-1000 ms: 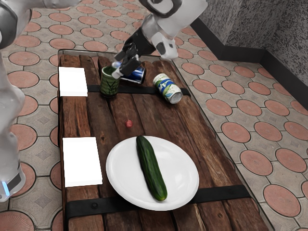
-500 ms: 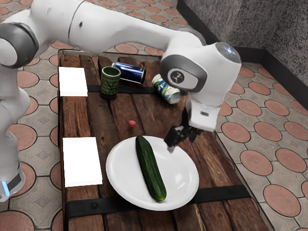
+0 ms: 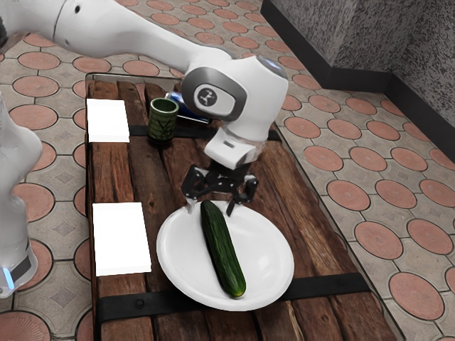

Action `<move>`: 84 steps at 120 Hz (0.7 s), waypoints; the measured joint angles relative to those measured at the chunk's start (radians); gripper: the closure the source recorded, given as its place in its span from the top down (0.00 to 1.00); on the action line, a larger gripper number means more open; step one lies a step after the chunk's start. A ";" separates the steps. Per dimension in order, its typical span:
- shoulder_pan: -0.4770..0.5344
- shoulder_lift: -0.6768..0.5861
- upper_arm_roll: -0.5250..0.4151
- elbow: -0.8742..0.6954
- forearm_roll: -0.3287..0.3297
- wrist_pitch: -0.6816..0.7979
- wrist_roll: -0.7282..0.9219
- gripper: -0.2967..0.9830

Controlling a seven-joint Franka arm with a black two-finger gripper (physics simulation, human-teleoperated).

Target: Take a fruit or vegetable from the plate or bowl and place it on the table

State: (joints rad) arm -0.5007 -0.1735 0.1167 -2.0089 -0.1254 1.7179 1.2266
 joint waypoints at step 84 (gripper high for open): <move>-0.013 0.195 0.005 0.040 -0.059 0.152 0.247 0.73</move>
State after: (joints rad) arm -0.5135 0.0215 0.1213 -1.9693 -0.1846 1.8703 1.4740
